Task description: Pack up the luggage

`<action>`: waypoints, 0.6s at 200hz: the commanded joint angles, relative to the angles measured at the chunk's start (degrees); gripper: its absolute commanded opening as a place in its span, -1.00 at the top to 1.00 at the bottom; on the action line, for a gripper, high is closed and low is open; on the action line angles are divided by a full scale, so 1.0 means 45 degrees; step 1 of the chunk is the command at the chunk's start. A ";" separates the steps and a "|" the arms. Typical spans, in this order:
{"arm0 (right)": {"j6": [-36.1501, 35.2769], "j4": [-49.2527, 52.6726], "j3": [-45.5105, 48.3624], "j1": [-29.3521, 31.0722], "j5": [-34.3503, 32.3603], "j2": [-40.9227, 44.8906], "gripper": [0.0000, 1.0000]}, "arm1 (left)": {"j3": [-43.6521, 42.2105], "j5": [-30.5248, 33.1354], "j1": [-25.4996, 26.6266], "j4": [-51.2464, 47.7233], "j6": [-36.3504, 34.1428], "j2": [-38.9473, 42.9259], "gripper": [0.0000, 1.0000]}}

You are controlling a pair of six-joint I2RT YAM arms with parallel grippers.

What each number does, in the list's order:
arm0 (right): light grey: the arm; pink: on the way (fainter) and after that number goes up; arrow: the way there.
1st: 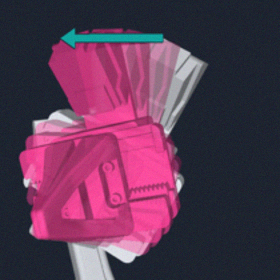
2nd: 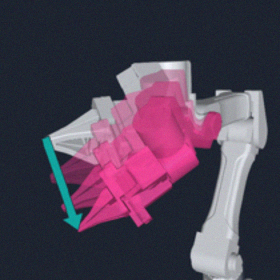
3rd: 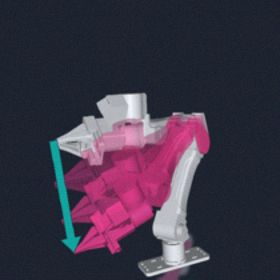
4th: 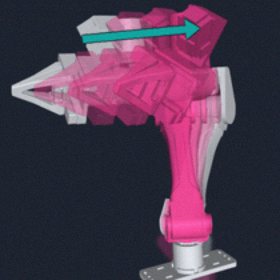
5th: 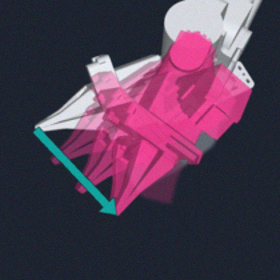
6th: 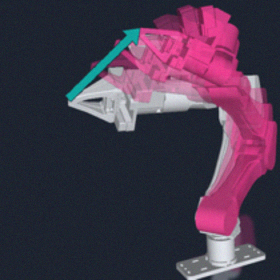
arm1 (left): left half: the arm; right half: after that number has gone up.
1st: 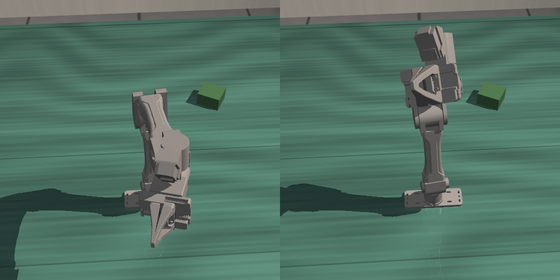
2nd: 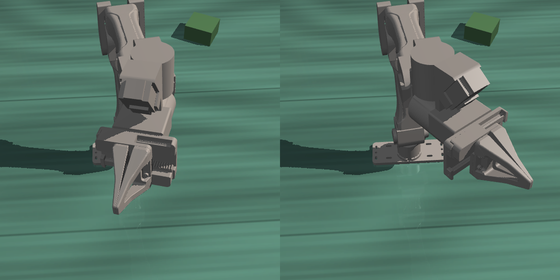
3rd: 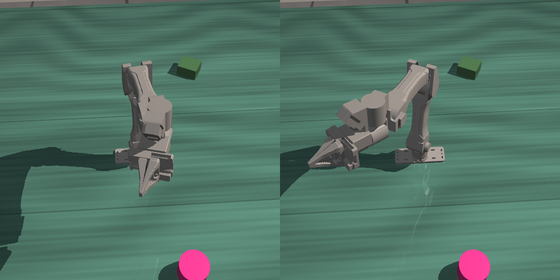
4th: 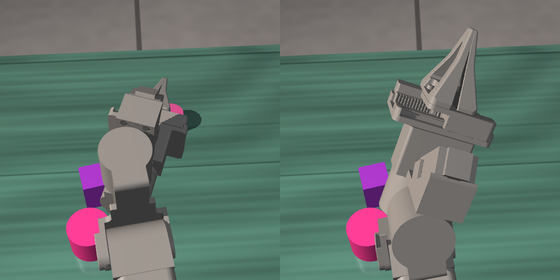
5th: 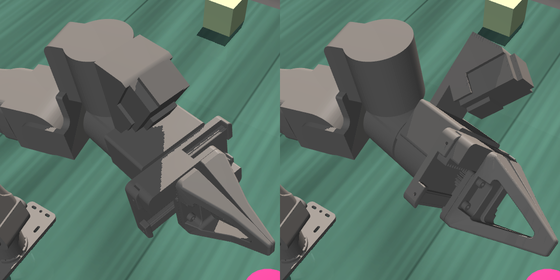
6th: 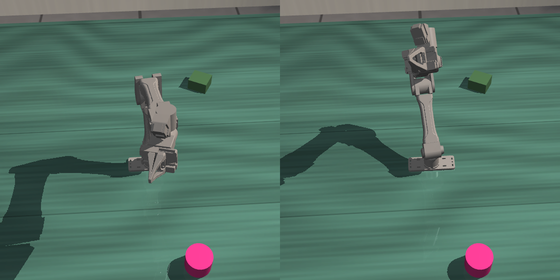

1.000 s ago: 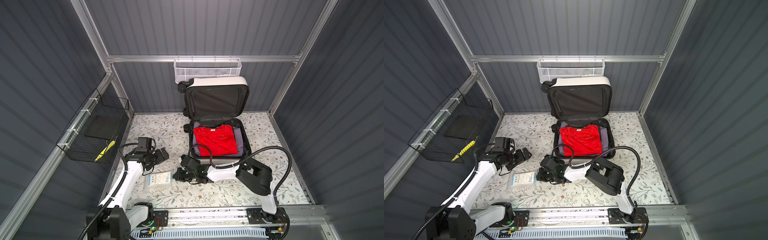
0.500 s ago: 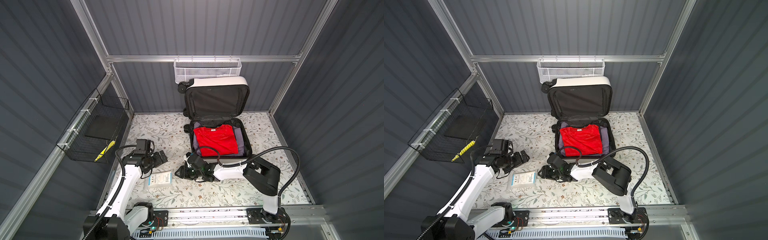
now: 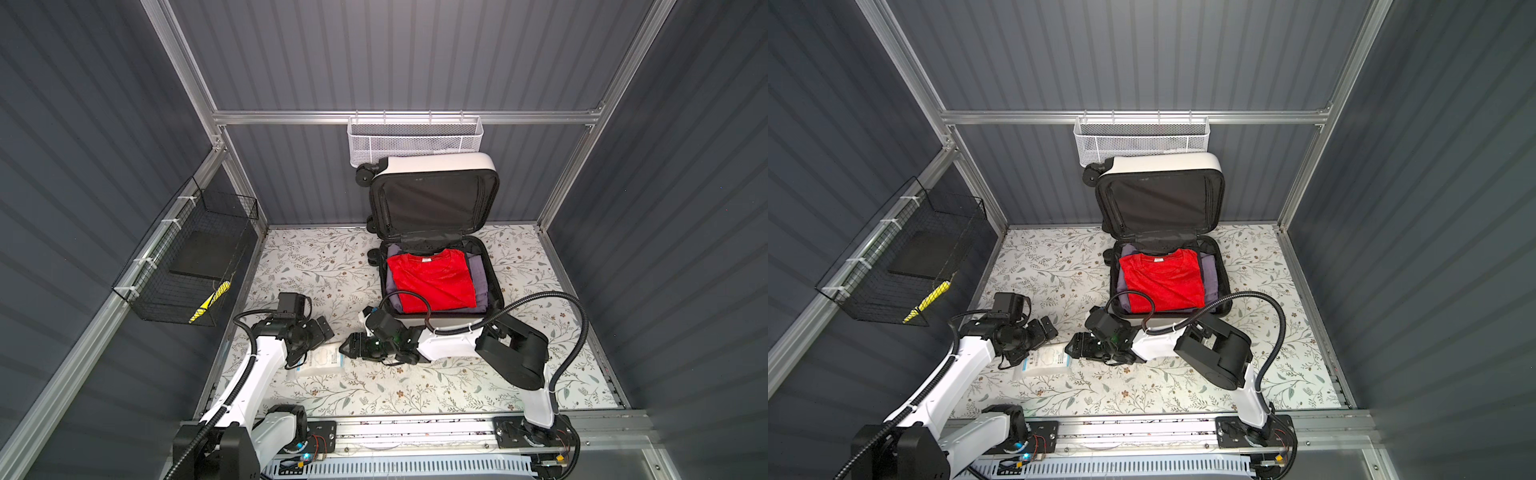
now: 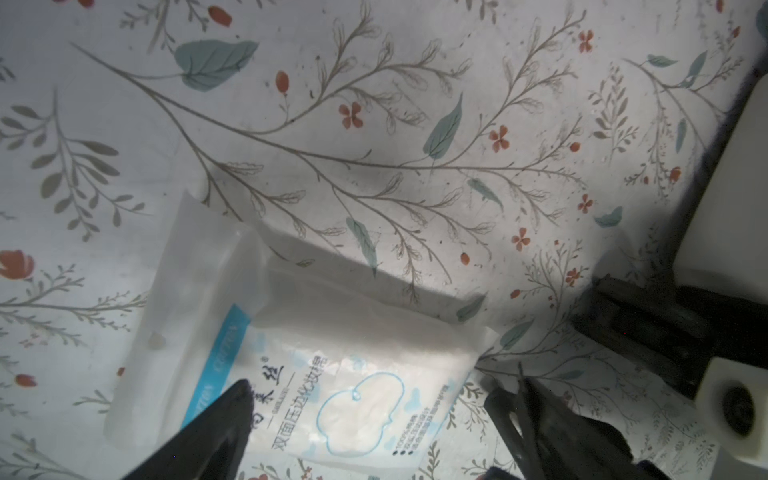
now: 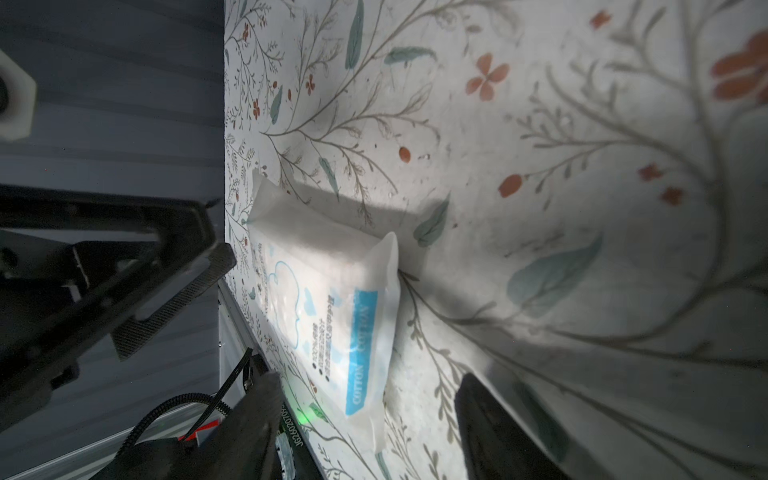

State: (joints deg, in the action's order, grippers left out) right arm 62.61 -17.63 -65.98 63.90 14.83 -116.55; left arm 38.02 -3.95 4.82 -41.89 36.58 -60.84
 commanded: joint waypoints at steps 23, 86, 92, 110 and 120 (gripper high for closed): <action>0.0699 0.0930 -0.0520 0.0348 -0.0067 -0.0785 -0.41 | -0.1001 -0.0387 -0.0046 0.0937 0.0548 0.0203 -1.00; 0.0778 0.1007 -0.1602 0.0604 -0.0073 -0.1720 -0.40 | -0.1808 -0.0647 -0.0059 0.1815 0.0738 -0.0171 -1.00; 0.0787 0.0962 -0.1656 0.0605 -0.0056 -0.1765 -0.39 | -0.1826 -0.0665 -0.0058 0.1841 0.0752 -0.0167 -0.99; 0.0782 0.0806 -0.1747 0.0586 -0.0015 -0.1845 -0.33 | -0.1809 -0.0705 -0.0064 0.1895 0.0750 -0.0207 -0.99; 0.0793 0.0711 -0.1729 0.0585 0.0023 -0.1834 -0.27 | -0.1767 -0.0758 -0.0063 0.1914 0.0755 -0.0222 -1.00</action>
State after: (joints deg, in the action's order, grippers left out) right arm 64.90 -16.73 -73.52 66.35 14.83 -122.85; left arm 31.70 -4.78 4.82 -34.46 39.29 -60.64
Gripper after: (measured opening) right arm 0.660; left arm 0.997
